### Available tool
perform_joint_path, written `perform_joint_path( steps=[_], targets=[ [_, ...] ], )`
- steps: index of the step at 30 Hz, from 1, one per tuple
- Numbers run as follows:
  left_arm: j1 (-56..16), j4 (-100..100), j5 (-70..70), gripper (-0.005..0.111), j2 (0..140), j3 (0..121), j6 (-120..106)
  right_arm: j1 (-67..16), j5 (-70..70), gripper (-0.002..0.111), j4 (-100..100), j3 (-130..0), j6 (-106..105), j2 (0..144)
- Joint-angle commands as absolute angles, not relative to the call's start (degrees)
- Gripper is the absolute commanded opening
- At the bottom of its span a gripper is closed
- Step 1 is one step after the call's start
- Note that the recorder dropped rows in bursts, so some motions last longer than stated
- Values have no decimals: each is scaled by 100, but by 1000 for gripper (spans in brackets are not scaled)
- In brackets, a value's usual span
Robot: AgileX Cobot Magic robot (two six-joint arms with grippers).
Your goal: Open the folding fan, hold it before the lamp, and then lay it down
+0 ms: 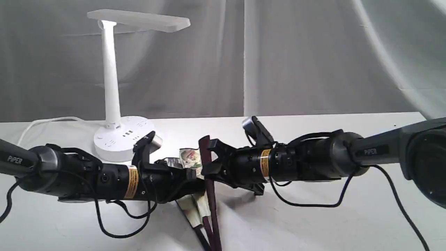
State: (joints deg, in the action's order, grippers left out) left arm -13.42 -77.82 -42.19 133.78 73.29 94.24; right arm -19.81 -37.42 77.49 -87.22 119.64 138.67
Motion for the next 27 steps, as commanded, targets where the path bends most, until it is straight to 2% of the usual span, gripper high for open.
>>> perform_joint_path(
  steps=[1,5,14,18,27],
  targets=[
    [-1421,-8319,-3917,0,13523,7227,9431,-1919,-3602,0,8001,-8604,11955,14168],
    [-1394,-8321,-4346,0,13523,7227,9431,-1823,-4139,0,7881,-8604,11955,14168],
    [-798,-8307,-6996,0,13233,7227,9202,-1584,-5252,0,7582,-8604,11955,14168],
    [-626,-8615,-6996,0,12928,7227,9319,-1584,-5395,0,7321,-8604,11955,14168],
    [-459,-9228,-6996,0,12103,7008,9182,-1309,-6799,0,7019,-8604,11955,14168]
  ],
)
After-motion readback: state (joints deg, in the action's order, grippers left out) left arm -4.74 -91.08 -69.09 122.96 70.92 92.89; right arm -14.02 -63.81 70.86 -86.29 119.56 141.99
